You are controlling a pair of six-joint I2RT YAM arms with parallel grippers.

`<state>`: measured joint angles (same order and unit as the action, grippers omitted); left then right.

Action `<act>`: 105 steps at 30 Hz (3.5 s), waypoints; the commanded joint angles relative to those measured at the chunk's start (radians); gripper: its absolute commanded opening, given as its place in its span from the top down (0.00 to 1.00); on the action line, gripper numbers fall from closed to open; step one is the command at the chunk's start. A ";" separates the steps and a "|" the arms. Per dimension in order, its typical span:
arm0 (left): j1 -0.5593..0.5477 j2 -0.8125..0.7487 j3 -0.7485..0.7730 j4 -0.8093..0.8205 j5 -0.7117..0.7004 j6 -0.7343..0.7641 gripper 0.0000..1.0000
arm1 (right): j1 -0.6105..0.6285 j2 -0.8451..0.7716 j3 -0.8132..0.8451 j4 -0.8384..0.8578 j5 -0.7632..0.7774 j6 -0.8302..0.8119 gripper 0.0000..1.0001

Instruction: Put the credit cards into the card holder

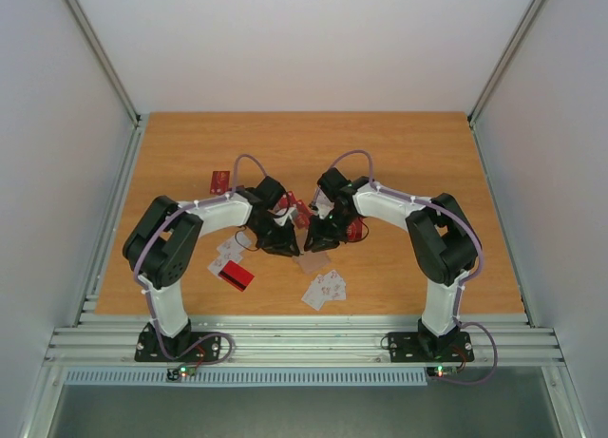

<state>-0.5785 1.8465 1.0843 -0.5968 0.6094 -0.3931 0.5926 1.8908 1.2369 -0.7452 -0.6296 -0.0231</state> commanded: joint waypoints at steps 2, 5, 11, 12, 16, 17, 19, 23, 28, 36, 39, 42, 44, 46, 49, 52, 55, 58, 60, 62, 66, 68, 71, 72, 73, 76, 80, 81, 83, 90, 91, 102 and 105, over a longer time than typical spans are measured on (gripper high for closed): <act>-0.023 0.025 0.034 -0.003 -0.018 -0.022 0.76 | -0.005 0.010 0.007 -0.010 -0.005 -0.044 0.76; -0.031 0.029 0.043 -0.008 -0.035 -0.032 0.75 | -0.004 0.012 0.004 -0.014 0.005 -0.044 0.77; -0.041 0.032 0.059 -0.022 -0.074 -0.072 0.75 | -0.004 0.008 -0.002 -0.035 0.041 -0.070 0.79; -0.044 0.033 0.063 -0.026 -0.081 -0.076 0.75 | -0.004 0.005 -0.002 -0.045 0.060 -0.079 0.79; -0.046 0.030 0.074 -0.047 -0.111 -0.085 0.75 | -0.007 -0.038 0.009 -0.085 0.155 -0.111 0.79; -0.045 0.030 0.077 -0.049 -0.115 -0.088 0.75 | -0.011 -0.045 0.011 -0.089 0.163 -0.113 0.79; -0.047 0.030 0.082 -0.056 -0.121 -0.094 0.75 | -0.013 -0.047 0.022 -0.098 0.167 -0.130 0.79; -0.056 0.031 0.105 -0.080 -0.143 -0.108 0.72 | -0.016 -0.040 0.031 -0.121 0.202 -0.153 0.72; -0.073 0.032 0.125 -0.103 -0.157 -0.123 0.72 | -0.030 -0.051 0.008 -0.111 0.208 -0.144 0.66; -0.056 -0.055 0.143 -0.190 -0.247 -0.086 0.55 | -0.043 -0.044 -0.052 -0.050 0.135 -0.076 0.68; -0.033 -0.125 0.091 -0.178 -0.233 -0.088 0.54 | -0.042 -0.034 -0.077 -0.021 0.102 -0.045 0.69; -0.028 -0.187 0.009 -0.102 -0.155 -0.108 0.54 | -0.043 -0.027 -0.102 0.005 0.073 -0.027 0.70; -0.030 -0.216 -0.054 -0.027 -0.091 -0.121 0.54 | -0.042 -0.024 -0.115 0.018 0.063 -0.019 0.71; -0.030 -0.225 -0.094 0.017 -0.066 -0.137 0.55 | -0.043 -0.024 -0.126 0.028 0.054 -0.011 0.72; -0.030 -0.207 -0.118 0.080 -0.023 -0.133 0.59 | -0.042 -0.013 -0.138 0.041 0.032 -0.002 0.73; -0.032 -0.172 -0.133 0.119 -0.019 -0.140 0.62 | -0.041 -0.008 -0.141 0.045 0.022 0.003 0.74; -0.032 -0.161 -0.143 0.147 -0.046 -0.157 0.63 | -0.041 -0.011 -0.142 0.045 0.018 0.005 0.74; -0.032 -0.156 -0.141 0.157 -0.069 -0.162 0.64 | -0.040 -0.014 -0.139 0.040 0.019 0.002 0.74; -0.032 -0.164 -0.144 0.155 -0.090 -0.161 0.65 | -0.042 -0.015 -0.135 0.037 0.021 0.002 0.74; -0.032 -0.177 -0.151 0.160 -0.112 -0.165 0.67 | -0.041 -0.017 -0.129 0.034 0.019 0.000 0.74; -0.031 -0.192 -0.171 0.172 -0.132 -0.168 0.67 | -0.041 -0.023 -0.110 0.016 0.022 -0.011 0.71; -0.030 -0.178 -0.169 0.168 -0.131 -0.160 0.68 | -0.041 -0.026 -0.098 0.008 0.024 -0.015 0.69; -0.030 -0.167 -0.172 0.170 -0.130 -0.152 0.68 | -0.041 -0.032 -0.079 -0.004 0.033 -0.021 0.65; -0.030 -0.165 -0.172 0.173 -0.129 -0.150 0.68 | -0.040 -0.032 -0.073 -0.008 0.036 -0.021 0.63; -0.030 -0.163 -0.170 0.176 -0.125 -0.148 0.68 | -0.042 -0.033 -0.068 -0.011 0.041 -0.024 0.62; -0.030 -0.153 -0.164 0.183 -0.111 -0.141 0.68 | -0.042 -0.026 -0.053 -0.015 0.046 -0.026 0.61; -0.030 -0.135 -0.151 0.181 -0.110 -0.134 0.68 | -0.041 -0.004 -0.040 -0.016 0.049 -0.026 0.61; -0.030 -0.131 -0.148 0.179 -0.109 -0.133 0.68 | -0.042 0.002 -0.036 -0.016 0.051 -0.026 0.61; -0.030 -0.123 -0.141 0.179 -0.105 -0.128 0.68 | -0.042 0.015 -0.030 -0.014 0.052 -0.028 0.61; -0.030 -0.093 -0.116 0.178 -0.088 -0.111 0.68 | -0.041 0.049 -0.018 -0.005 0.046 -0.026 0.61; -0.030 -0.093 -0.114 0.178 -0.087 -0.109 0.68 | -0.043 0.053 -0.019 -0.004 0.044 -0.025 0.61; -0.030 -0.040 -0.079 0.169 -0.045 -0.089 0.69 | -0.041 0.070 -0.035 0.012 0.028 -0.016 0.62; -0.030 -0.021 -0.067 0.160 -0.037 -0.085 0.69 | -0.043 0.068 -0.039 0.021 0.021 -0.008 0.62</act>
<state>-0.6052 1.7885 0.9855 -0.4538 0.5434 -0.5011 0.5495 1.9339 1.1961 -0.7475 -0.6025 -0.0380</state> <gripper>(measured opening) 0.315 0.382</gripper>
